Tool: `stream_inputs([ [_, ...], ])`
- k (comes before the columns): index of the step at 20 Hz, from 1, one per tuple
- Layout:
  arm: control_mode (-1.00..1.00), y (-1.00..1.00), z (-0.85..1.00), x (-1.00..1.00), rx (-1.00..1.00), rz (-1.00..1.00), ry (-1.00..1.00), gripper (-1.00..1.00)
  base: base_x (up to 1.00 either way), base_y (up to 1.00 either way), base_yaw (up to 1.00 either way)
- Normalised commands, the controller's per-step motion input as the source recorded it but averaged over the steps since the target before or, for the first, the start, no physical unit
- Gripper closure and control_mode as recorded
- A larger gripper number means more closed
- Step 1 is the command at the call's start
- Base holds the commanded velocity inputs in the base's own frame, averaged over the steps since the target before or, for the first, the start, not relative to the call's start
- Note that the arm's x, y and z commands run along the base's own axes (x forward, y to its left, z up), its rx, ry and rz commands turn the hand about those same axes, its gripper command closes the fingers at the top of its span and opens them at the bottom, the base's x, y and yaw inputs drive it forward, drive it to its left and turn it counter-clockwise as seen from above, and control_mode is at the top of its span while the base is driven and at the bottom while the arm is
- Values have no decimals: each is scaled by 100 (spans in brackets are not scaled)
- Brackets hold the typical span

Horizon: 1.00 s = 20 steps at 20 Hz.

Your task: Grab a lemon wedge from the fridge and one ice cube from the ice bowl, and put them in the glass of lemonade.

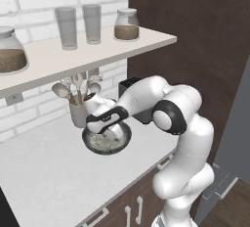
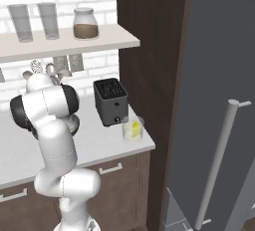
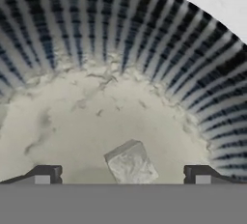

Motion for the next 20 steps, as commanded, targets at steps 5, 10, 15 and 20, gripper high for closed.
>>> stream_inputs([
  [5,-100,-39,-40,-55,0,-2,-26,-100,0,0,0],
  [10,-100,-37,-37,-34,0,0,-29,100,0,0,0],
  [15,-100,-8,-11,-2,0,0,-17,100,0,0,0],
  [20,-100,-3,0,5,0,0,-1,100,0,0,0],
])
